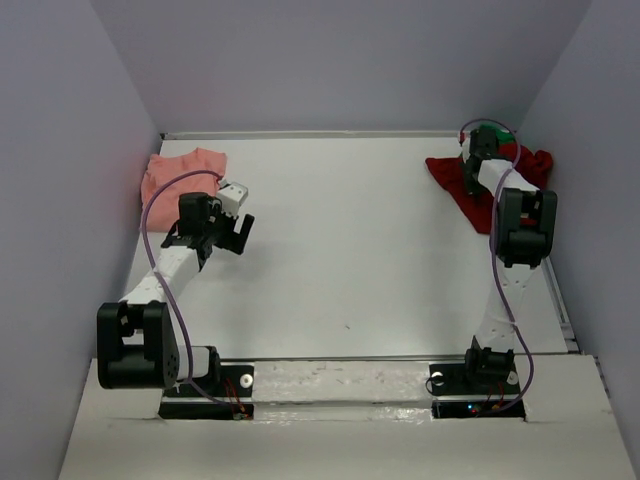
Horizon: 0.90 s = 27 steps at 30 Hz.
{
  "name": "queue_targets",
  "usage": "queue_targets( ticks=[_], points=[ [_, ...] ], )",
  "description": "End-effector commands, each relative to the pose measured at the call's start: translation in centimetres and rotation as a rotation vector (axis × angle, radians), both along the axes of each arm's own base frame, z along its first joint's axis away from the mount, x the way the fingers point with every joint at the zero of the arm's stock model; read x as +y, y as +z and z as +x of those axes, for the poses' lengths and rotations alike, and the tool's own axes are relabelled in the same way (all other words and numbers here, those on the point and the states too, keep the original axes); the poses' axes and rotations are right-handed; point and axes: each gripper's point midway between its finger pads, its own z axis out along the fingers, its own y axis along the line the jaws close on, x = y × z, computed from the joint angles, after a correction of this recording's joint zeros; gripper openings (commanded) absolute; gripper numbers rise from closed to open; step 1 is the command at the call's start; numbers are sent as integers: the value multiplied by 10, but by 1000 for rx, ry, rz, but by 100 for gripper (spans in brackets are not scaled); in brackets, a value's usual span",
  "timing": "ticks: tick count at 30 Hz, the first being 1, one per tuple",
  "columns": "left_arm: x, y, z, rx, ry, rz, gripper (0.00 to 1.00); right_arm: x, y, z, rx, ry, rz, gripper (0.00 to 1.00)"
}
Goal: Fold and stack the t-shirts
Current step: Grab the tshirt from the pile, then move the tshirt to the center of the board
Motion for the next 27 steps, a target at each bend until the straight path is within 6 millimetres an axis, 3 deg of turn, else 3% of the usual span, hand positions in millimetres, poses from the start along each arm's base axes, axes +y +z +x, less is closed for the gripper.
queue_targets(
  ticks=[1,6,17,21,23,27],
  points=[
    [0,1,0,15,0,9,99,-2,-4,-11,26,18,24,0],
    [1,5,0,4,4,12,99,4,17,-13,-13,33,48,0],
    [1,17,0,-26,12,10,99,35,110,-29,-137,128,174,0],
    [2,20,0,-37,17,13,99,70,160,-44,-200,243,311,0],
    [3,19,0,-35,21,14,99,82,173,-49,-218,282,360,0],
    [3,19,1,-38,25,13,99,132,194,-68,-189,419,459,0]
  ],
)
